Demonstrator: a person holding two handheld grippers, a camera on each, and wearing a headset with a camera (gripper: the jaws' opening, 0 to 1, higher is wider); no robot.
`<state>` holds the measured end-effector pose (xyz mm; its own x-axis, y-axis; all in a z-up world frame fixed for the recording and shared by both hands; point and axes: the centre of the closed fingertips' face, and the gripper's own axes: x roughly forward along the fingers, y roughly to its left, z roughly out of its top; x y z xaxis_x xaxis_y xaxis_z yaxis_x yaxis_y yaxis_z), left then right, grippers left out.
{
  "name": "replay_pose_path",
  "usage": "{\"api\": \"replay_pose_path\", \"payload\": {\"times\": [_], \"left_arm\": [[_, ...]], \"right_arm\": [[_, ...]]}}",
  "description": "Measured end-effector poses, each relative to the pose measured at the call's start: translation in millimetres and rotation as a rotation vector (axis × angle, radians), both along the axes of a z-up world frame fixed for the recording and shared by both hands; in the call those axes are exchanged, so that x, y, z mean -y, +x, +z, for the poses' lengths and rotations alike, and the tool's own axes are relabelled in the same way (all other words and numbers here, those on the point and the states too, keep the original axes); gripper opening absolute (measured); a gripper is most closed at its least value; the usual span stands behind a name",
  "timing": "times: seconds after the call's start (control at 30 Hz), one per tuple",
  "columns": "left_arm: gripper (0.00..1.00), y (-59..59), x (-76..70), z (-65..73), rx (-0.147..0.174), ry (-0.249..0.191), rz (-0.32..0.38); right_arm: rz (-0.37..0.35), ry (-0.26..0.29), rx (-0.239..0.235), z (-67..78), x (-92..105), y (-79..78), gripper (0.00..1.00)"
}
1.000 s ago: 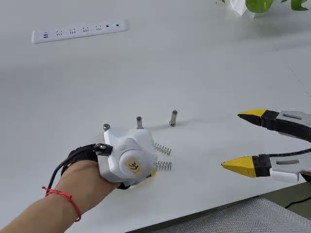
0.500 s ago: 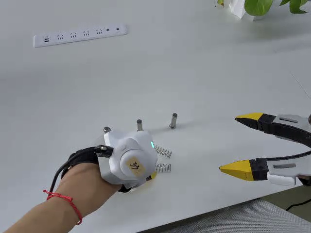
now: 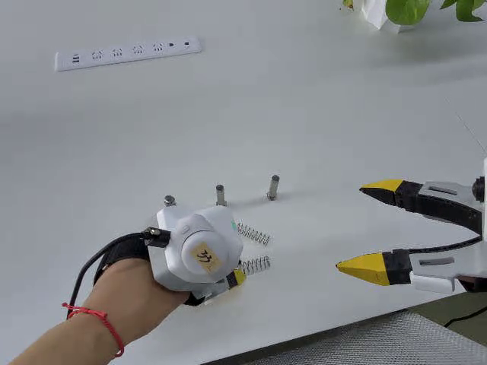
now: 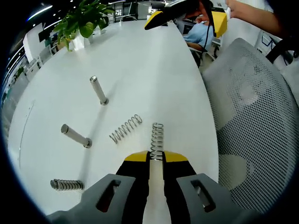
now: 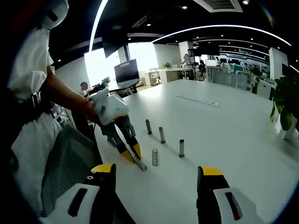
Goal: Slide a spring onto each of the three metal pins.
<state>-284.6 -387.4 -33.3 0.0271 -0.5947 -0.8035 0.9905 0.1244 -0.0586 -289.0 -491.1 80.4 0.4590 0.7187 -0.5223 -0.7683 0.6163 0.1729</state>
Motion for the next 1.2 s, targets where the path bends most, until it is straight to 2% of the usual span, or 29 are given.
{"api": "replay_pose_path", "payload": {"times": [0.33, 0.5, 0.6, 0.63, 0.73, 0.97, 1.2], "left_arm": [[0.07, -0.8, 0.6, 10.7, -0.021, -0.058, 0.036], [0.07, -2.3, 2.5, 26.5, -0.025, -0.123, 0.058], [0.07, -1.7, 4.5, 39.8, -0.023, -0.180, 0.080], [0.07, -1.4, 5.1, 47.4, -0.028, -0.215, 0.095], [0.07, 1.6, 3.4, 63.2, -0.017, -0.266, 0.122], [0.07, 10.3, -1.3, 107.9, -0.004, -0.419, 0.199], [0.07, 10.9, -3.6, 148.1, 0.022, -0.535, 0.222]], "right_arm": [[0.022, -0.004, -0.006, 0.1, -7.4, 0.2, 0.69], [0.044, 0.000, -0.006, 4.6, -15.1, 0.3, 0.67], [0.060, 0.007, -0.001, 10.6, -20.7, 1.3, 0.64], [0.072, 0.014, 0.002, 14.5, -24.3, 1.4, 0.63], [0.091, 0.031, 0.006, 23.8, -32.5, 3.6, 0.59], [0.122, 0.096, 0.026, 48.8, -56.0, 14.2, 0.50], [0.182, 0.152, 0.010, 64.9, -80.3, 17.8, 0.38]]}}
